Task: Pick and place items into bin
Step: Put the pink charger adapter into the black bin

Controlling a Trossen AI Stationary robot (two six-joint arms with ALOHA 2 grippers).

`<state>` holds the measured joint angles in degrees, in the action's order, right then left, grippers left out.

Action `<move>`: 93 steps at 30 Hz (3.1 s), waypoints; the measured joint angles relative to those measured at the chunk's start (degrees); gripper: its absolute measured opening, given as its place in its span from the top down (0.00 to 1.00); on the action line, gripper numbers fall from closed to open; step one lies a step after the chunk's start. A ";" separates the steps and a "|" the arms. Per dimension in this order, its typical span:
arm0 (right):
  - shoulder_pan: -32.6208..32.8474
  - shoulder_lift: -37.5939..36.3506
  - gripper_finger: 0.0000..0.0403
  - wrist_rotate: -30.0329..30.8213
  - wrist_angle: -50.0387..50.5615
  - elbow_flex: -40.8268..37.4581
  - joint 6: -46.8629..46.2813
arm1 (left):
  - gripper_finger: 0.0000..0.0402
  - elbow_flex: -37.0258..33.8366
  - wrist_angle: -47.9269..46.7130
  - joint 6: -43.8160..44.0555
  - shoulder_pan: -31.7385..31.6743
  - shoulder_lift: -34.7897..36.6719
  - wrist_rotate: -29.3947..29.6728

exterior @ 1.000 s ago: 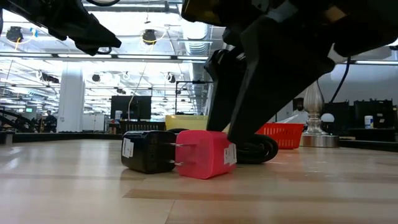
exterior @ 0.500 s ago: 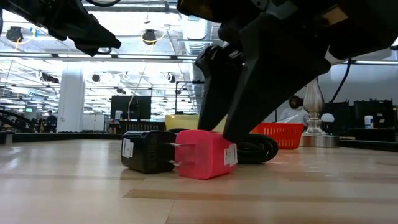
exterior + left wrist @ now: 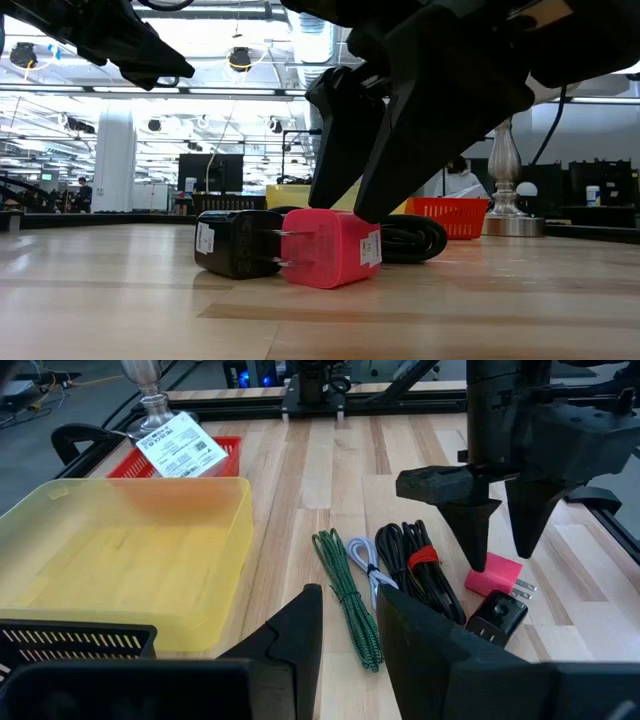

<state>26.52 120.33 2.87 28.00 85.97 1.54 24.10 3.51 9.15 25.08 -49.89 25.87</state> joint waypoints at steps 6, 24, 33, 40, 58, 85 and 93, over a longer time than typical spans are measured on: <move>-0.12 0.72 0.37 -0.96 -0.76 0.05 0.00 | 0.77 0.00 -0.11 0.04 0.02 0.00 0.00; -2.03 3.37 0.49 -6.17 -1.09 0.00 -1.57 | 0.77 0.00 -0.17 0.54 0.00 0.00 0.00; -2.03 3.30 0.64 -7.54 -1.11 0.00 -3.66 | 0.77 0.00 -0.15 0.55 0.02 -0.02 0.00; -2.03 3.30 0.52 -7.54 -1.00 0.00 -6.53 | 0.77 0.00 -0.15 0.93 0.02 0.00 0.00; -1.79 3.30 0.59 -9.05 -0.68 0.00 -9.27 | 0.77 0.00 -0.15 0.74 0.00 0.00 0.00; -1.92 3.28 0.64 -8.52 14.10 11.01 -7.04 | 0.77 0.00 0.45 -3.85 0.00 -0.02 0.31; -3.83 3.28 0.62 -7.63 19.71 15.76 -4.41 | 0.77 0.00 0.87 -3.87 0.02 -0.01 0.42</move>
<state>22.69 123.61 -4.76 47.71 101.73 -2.87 24.10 4.38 5.28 25.10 -49.90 26.28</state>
